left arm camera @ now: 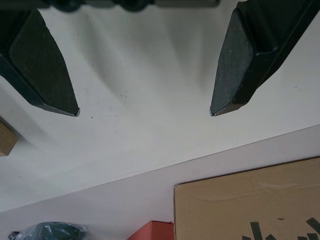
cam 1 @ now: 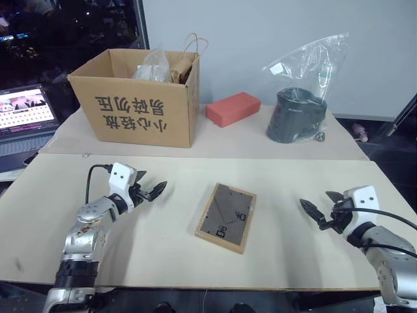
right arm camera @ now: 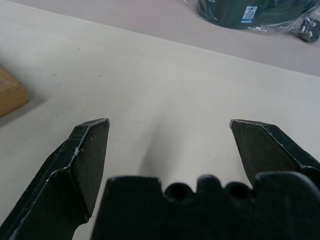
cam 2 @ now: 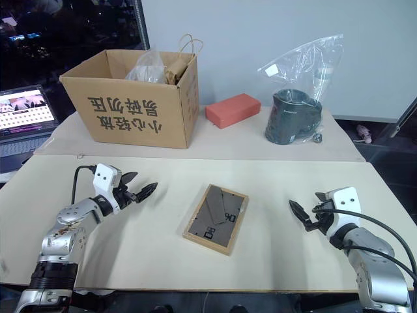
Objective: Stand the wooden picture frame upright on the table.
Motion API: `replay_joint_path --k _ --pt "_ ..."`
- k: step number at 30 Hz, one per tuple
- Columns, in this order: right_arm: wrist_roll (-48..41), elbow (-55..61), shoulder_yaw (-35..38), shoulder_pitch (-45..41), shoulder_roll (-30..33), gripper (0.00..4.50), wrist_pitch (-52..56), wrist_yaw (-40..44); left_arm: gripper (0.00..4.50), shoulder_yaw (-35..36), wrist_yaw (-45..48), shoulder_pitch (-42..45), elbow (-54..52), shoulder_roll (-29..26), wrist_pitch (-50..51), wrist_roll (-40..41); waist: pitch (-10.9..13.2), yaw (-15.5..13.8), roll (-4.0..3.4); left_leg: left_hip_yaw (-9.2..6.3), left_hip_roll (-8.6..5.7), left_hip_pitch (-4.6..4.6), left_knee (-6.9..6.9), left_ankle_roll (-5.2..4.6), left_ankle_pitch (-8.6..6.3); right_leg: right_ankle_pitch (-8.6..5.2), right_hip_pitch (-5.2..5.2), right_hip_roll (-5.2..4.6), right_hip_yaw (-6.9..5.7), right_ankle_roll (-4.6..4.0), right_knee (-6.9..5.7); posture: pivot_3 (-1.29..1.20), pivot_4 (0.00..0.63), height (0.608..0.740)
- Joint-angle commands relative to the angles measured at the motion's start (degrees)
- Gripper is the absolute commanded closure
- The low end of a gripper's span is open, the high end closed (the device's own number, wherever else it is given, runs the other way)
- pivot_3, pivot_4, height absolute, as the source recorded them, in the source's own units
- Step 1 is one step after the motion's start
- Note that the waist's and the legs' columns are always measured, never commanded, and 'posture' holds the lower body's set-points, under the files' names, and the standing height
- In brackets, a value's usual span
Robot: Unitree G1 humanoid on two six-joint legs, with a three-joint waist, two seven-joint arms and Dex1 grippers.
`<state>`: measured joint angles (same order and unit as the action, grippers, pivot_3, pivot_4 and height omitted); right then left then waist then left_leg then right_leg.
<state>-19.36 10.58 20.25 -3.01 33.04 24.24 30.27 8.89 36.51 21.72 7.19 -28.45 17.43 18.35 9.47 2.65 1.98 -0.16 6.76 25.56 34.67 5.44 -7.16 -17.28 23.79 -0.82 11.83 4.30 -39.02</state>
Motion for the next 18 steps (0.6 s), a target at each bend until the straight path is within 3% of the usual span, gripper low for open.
replay_joint_path --k 1,3,4,6,7,10,13,16,18 --pt "-4.4 3.7 1.5 -2.0 6.1 0.01 2.1 6.6 0.00 0.4 8.7 3.0 -4.2 -5.8 4.7 4.7 0.0 0.0 0.00 0.00 0.00 0.00 0.00 0.00 0.00 0.00 0.00 0.00 0.00 0.00 0.00 0.00 0.150 0.701" --pt "-8.7 7.7 0.9 -4.4 15.8 0.01 6.1 17.3 0.00 -2.5 22.0 6.7 -6.1 -14.0 9.5 8.0 0.4 0.3 -0.18 0.00 0.00 0.23 0.10 0.00 0.00 0.00 0.23 0.00 0.01 0.01 -0.10 0.00 0.150 0.701" --pt "-9.9 8.7 0.2 -5.0 19.8 0.00 7.7 20.9 0.26 -3.6 26.2 8.1 -6.3 -16.5 11.5 9.6 0.5 0.4 -0.21 -0.01 0.00 0.53 0.12 -0.07 0.12 0.06 0.53 0.00 0.00 0.12 -0.17 0.00 0.150 0.701" --pt "-11.3 9.4 -1.0 -5.0 24.1 0.52 9.7 24.3 0.62 -5.2 30.3 9.5 -6.1 -18.6 12.6 10.5 0.3 0.4 -0.23 -0.06 0.00 0.44 0.12 -0.07 0.14 0.03 0.40 0.00 -0.06 0.18 -0.16 0.00 0.150 0.701" --pt "-12.2 9.8 -1.1 -5.0 25.2 0.78 10.7 25.2 1.14 -5.7 31.4 9.9 -6.0 -19.2 12.8 10.5 0.3 0.4 -0.22 -0.08 0.00 0.29 0.04 -0.09 0.13 -0.15 0.23 0.00 -0.09 0.43 -0.04 0.00 0.150 0.701" --pt "-16.0 12.3 -0.8 -6.5 26.3 1.73 14.8 25.1 2.15 -6.2 33.2 11.2 -6.0 -19.1 14.0 11.5 0.1 0.2 -0.16 -0.09 0.00 -0.11 0.06 -0.14 -0.06 -0.35 -0.31 -0.01 -0.13 0.42 0.11 0.00 0.150 0.701" --pt "-17.8 14.4 -0.7 -6.4 26.8 2.79 18.0 24.3 3.33 -7.3 33.8 11.6 -6.5 -18.3 13.8 11.3 0.1 0.1 -0.14 -0.09 0.00 0.01 0.15 -0.12 -0.09 -0.37 -0.23 -0.03 -0.13 0.41 0.10 0.00 0.150 0.701" --pt "-14.5 15.3 -2.0 -3.7 28.9 3.79 18.2 24.3 4.38 -8.7 34.0 11.8 -6.8 -17.2 13.2 10.6 0.1 0.0 -0.14 -0.10 0.00 0.01 0.14 -0.12 -0.09 -0.37 -0.23 -0.03 -0.13 0.41 0.09 0.00 0.150 0.701" --pt "-12.1 14.1 -3.3 -2.9 28.9 4.34 18.5 22.2 4.50 -11.3 32.9 12.3 -6.2 -15.6 10.8 7.6 0.1 0.0 -0.14 -0.10 0.00 0.00 0.14 -0.13 -0.09 -0.37 -0.23 -0.03 -0.13 0.41 0.09 0.00 0.150 0.701"
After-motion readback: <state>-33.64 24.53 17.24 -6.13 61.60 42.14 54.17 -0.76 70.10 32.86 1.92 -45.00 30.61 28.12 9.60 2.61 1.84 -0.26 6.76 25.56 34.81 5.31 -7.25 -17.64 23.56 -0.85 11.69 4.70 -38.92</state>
